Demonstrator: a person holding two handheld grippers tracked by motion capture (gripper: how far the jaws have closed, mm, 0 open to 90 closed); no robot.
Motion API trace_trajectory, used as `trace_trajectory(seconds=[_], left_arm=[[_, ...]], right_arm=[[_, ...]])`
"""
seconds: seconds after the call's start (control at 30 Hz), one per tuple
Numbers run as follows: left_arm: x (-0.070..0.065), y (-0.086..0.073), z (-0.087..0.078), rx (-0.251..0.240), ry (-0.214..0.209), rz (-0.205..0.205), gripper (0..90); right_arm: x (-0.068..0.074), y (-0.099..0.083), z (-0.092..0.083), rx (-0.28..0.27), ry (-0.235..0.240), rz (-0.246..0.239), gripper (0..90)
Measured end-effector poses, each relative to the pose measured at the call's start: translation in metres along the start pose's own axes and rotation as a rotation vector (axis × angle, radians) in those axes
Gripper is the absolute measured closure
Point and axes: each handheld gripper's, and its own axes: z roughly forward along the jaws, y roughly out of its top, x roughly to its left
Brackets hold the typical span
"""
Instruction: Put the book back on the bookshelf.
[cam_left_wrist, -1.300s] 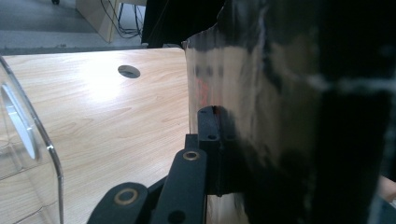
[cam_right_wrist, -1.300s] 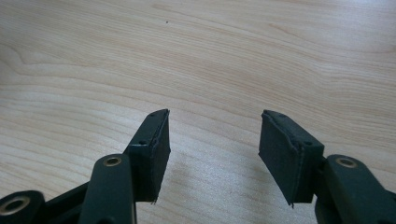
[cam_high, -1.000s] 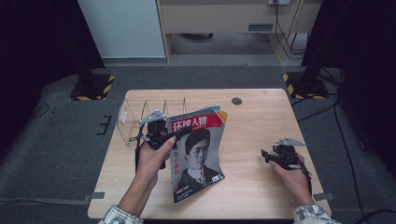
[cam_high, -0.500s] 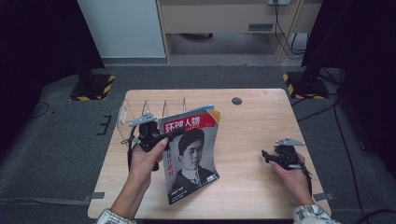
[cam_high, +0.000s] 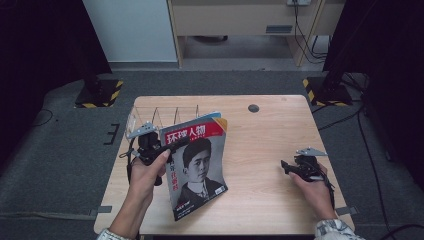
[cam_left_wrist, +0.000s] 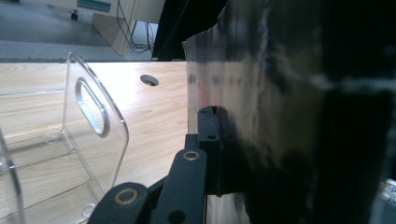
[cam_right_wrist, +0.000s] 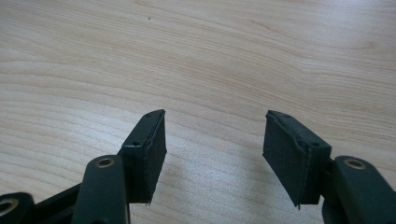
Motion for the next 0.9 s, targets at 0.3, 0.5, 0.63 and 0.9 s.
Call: trace_trajectory(seconds=[0.3, 0.5, 0.63, 0.9], left_arm=[[0.008, 0.000, -0.015, -0.022, 0.020, -0.014, 86.6], [0.012, 0.000, -0.022, -0.031, 0.029, -0.019, 86.6], [0.015, -0.001, -0.028, -0.040, 0.033, -0.023, 86.5], [0.019, -0.001, -0.039, -0.052, 0.042, -0.030, 86.6]], right_arm=[[0.000, 0.000, 0.000, 0.000, -0.002, 0.006, 39.7], [-0.001, 0.000, 0.000, 0.000, -0.006, 0.006, 39.7], [-0.002, -0.001, 0.000, -0.001, -0.010, 0.005, 39.7], [-0.002, -0.001, 0.000, 0.000, -0.012, 0.000, 39.7]])
